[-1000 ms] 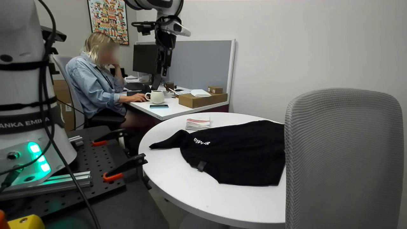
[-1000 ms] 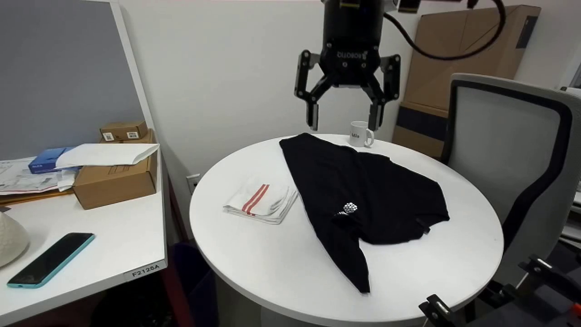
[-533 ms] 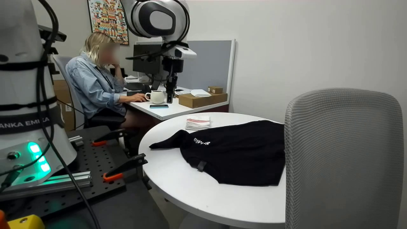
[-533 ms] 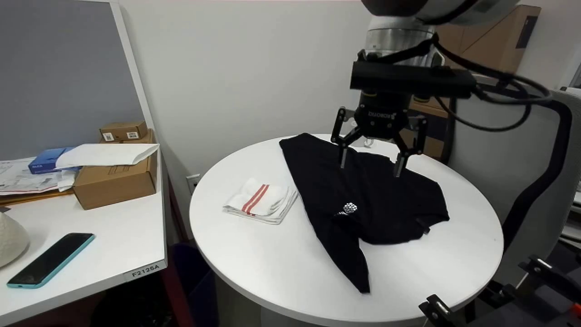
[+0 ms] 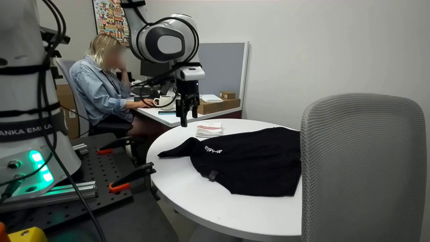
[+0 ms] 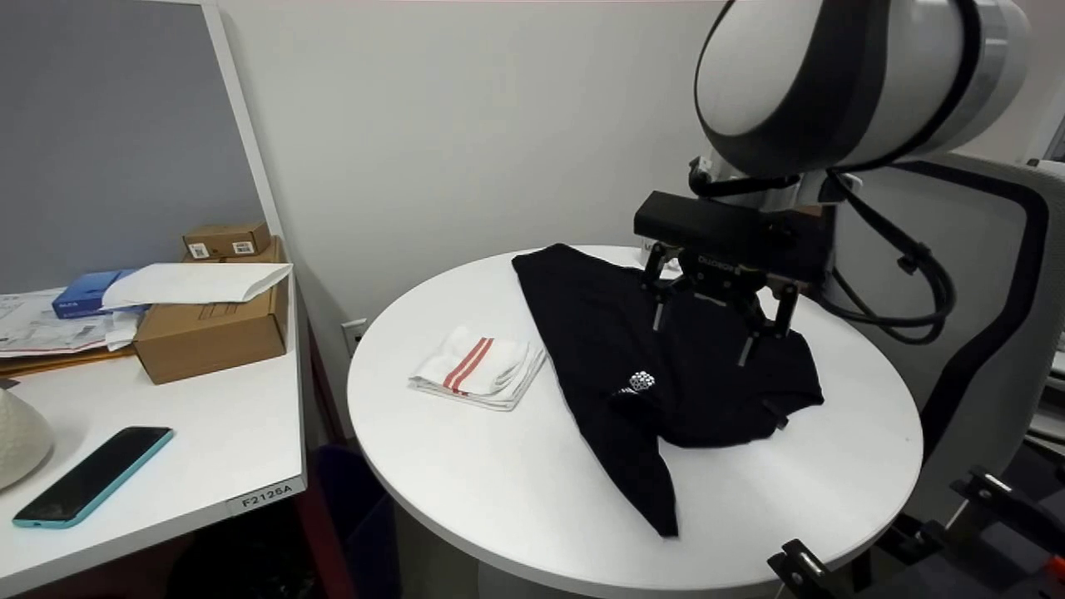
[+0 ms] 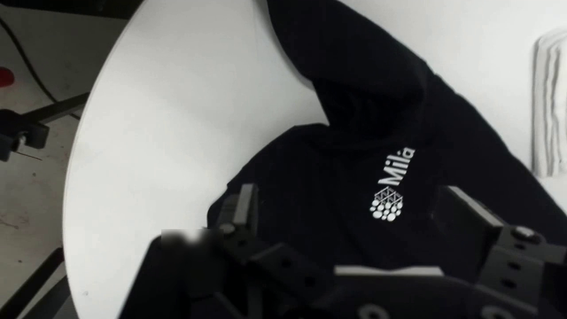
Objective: Hang the black t-shirt on the backrest of the grey chair
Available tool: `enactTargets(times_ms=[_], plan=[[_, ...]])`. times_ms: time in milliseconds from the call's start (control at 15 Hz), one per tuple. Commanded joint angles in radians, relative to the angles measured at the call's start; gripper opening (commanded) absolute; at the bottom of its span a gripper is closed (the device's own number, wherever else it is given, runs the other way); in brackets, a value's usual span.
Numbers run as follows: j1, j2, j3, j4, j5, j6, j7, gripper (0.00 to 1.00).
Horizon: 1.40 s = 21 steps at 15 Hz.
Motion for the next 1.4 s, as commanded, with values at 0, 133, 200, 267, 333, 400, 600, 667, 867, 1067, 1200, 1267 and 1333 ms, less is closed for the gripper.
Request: enactTargets(times_ms=[0,133,200,267,333,400,600,667,867,1067,1200,1267,1333], plan=[[0.009,0.09,-0.099,0.0,-0.004,0.119,0.117,1.0],[0.011,0.141,-0.136,0.0,0.059,0.174,0.114,1.0],[0.008,0.163,-0.146,0.001,0.094,0.194,0.103,1.0],[-0.004,0.187,-0.139,0.0,0.142,0.216,0.086,1.0],[-0.015,0.209,-0.136,0.001,0.179,0.234,0.075,1.0],[-0.029,0.234,-0.124,0.001,0.216,0.252,0.068,1.0],[-0.139,0.3,-0.05,0.006,0.206,0.309,0.094,1.0],[-0.174,0.323,-0.036,0.018,0.197,0.318,0.092,1.0],[-0.252,0.373,-0.018,0.036,0.179,0.347,0.089,1.0],[-0.309,0.431,0.002,0.083,0.226,0.334,0.026,1.0],[-0.339,0.467,0.015,0.117,0.226,0.328,0.01,1.0],[-0.349,0.486,0.022,0.133,0.227,0.328,0.004,1.0],[-0.354,0.508,0.027,0.157,0.228,0.324,-0.003,1.0]])
